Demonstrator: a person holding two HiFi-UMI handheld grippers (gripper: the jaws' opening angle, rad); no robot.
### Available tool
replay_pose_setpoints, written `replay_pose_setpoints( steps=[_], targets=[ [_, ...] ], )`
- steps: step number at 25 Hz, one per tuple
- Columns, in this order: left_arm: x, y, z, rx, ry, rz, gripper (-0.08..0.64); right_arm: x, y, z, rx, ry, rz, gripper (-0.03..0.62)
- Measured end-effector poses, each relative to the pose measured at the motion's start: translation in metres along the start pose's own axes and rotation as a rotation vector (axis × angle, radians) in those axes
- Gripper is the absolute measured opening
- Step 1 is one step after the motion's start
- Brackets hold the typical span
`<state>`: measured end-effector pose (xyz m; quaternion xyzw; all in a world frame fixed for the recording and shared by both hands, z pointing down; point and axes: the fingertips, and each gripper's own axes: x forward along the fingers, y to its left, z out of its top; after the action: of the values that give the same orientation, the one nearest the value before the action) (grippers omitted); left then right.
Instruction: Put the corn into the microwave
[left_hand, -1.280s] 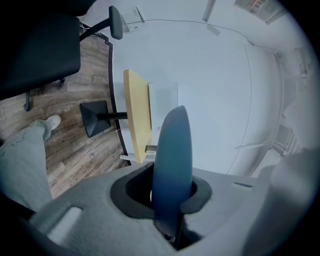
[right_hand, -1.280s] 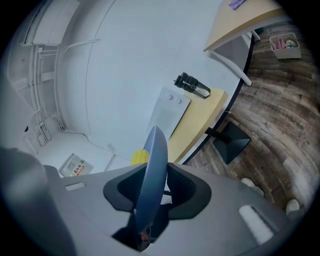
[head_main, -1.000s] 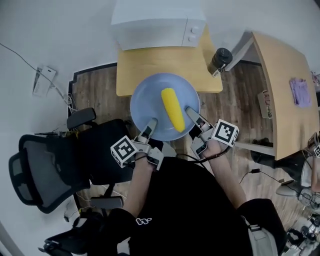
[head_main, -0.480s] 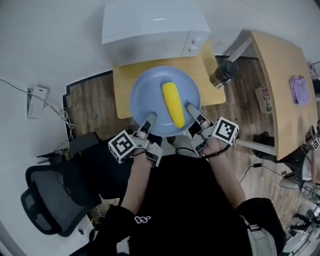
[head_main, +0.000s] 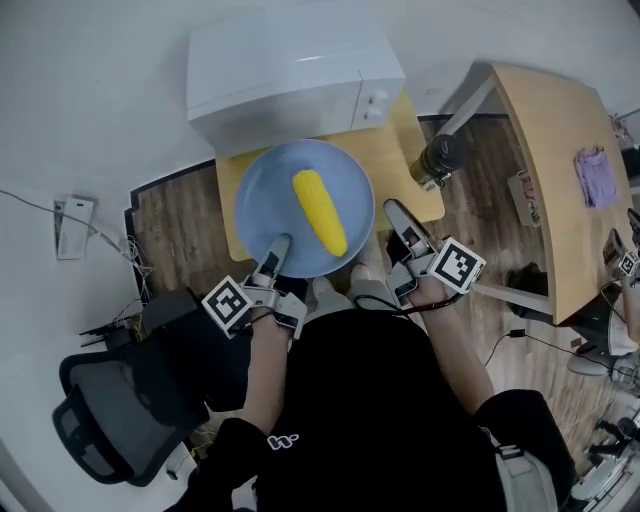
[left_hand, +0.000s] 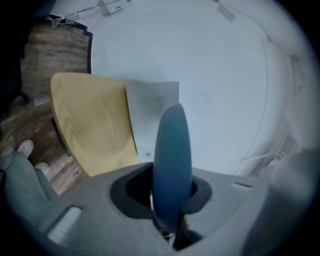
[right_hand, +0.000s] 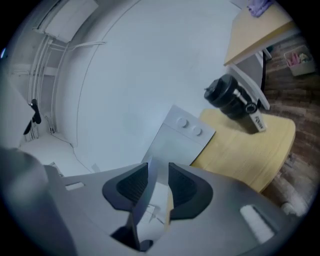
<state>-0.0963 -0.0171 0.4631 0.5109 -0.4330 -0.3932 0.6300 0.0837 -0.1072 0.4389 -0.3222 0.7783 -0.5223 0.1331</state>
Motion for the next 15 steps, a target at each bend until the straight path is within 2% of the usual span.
replay_pose_setpoints(
  steps=[3,5,7,11,15],
  targets=[
    [-0.007,0.001,0.015,0.007,-0.053,0.008,0.066,0.001,-0.038,0.026,-0.135,-0.039,-0.093,0.082],
    [-0.012,0.000,0.022,0.020,-0.080,0.015,0.066,0.010,-0.064,0.032,-0.260,-0.018,-0.174,0.002],
    [-0.015,-0.002,0.025,0.024,-0.095,0.019,0.066,0.028,-0.080,0.035,-0.399,0.013,-0.214,0.002],
    [-0.017,-0.008,0.023,0.008,-0.100,0.011,0.066,0.069,-0.101,0.041,-0.652,0.065,-0.237,0.004],
    [-0.015,-0.010,0.016,-0.007,-0.081,0.016,0.067,0.111,-0.126,0.047,-0.784,0.091,-0.276,0.005]
  ],
)
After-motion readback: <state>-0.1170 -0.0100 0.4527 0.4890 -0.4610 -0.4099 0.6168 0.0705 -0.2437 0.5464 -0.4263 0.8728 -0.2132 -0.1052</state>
